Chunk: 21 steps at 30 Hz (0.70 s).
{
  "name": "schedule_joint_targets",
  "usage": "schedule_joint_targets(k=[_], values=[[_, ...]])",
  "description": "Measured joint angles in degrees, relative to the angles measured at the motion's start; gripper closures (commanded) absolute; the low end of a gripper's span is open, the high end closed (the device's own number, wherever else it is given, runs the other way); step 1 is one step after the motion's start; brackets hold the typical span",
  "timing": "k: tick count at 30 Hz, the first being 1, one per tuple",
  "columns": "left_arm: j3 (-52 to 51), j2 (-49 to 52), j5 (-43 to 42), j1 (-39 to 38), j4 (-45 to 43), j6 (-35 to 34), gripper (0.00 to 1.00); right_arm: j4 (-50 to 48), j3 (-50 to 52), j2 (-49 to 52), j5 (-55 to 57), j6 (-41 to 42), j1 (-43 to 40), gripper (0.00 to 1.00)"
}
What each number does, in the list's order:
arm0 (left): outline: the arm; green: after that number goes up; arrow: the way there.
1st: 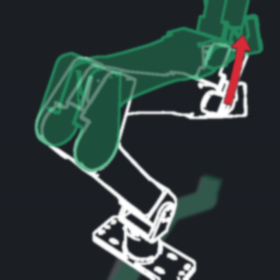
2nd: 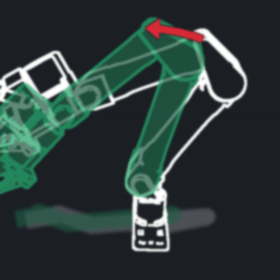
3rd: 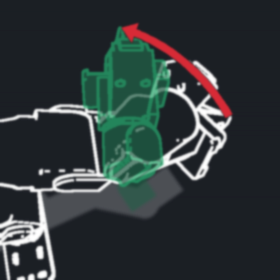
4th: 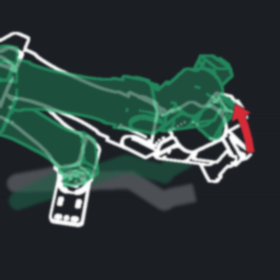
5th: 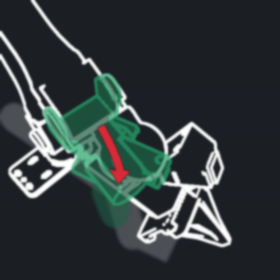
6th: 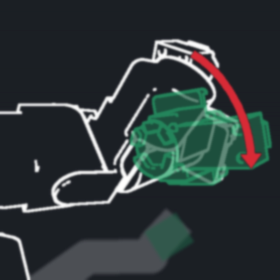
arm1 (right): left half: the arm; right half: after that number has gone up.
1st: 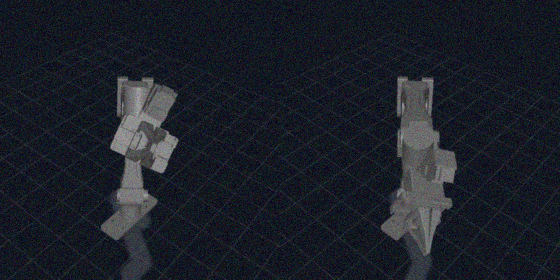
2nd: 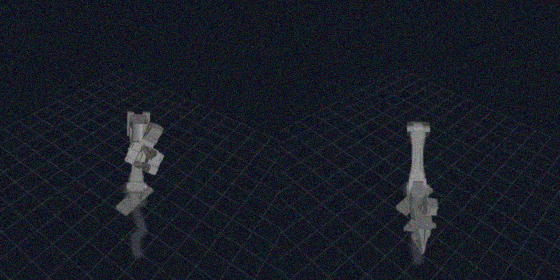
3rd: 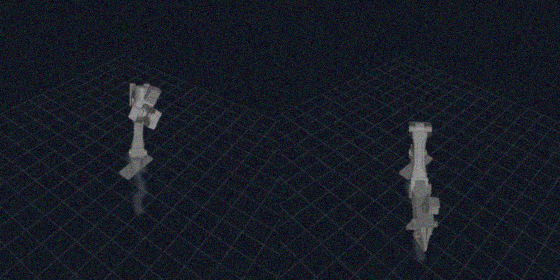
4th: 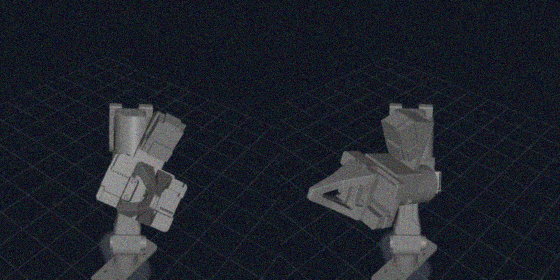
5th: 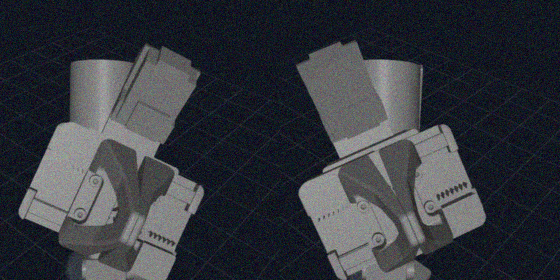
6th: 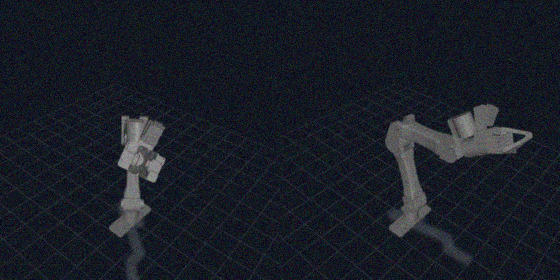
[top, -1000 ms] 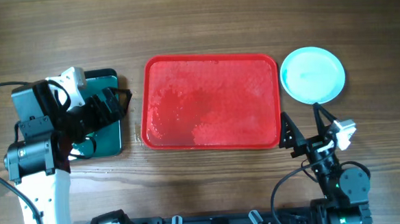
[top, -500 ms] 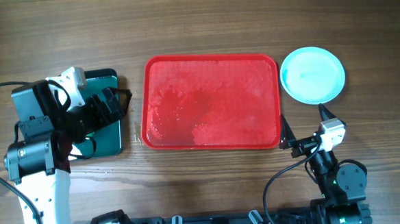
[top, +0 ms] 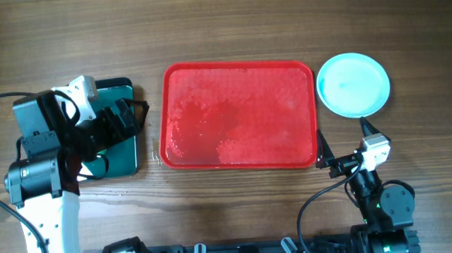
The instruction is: Clean dirty plates on tray and stack at the side
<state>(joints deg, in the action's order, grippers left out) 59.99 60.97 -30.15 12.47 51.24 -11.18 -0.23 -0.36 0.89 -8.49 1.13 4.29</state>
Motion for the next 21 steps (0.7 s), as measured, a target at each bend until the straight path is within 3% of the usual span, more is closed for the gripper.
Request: schedule_joint_targets(k=[4,7,12,15,18,21], values=[[-0.31,-0.15,2.32,0.00,3.23,0.46,0.00,-0.02,0.00,-0.02,0.00,0.00,0.00,0.00],[-9.55,-7.48,6.58,-0.09,4.11,0.66,0.00,-0.04,0.00,-0.11,0.02,-0.15,0.00,0.01],[-34.36,-26.97,9.33,-0.11,-8.24,0.83,0.00,-0.02,0.00,-0.15,0.20,-0.39,0.00,0.00],[-45.33,-37.81,9.90,-1.86,-23.39,1.03,0.00,-0.02,0.00,-0.15,0.22,-0.39,0.00,0.01],[-52.06,-46.90,10.21,-4.79,-35.98,1.07,0.00,-0.02,0.00,-0.17,0.22,-0.39,0.00,0.00],[-55.41,-53.27,11.15,-6.29,-40.85,1.07,0.00,0.00,0.00,-0.15,0.22,-0.39,0.00,0.00]])
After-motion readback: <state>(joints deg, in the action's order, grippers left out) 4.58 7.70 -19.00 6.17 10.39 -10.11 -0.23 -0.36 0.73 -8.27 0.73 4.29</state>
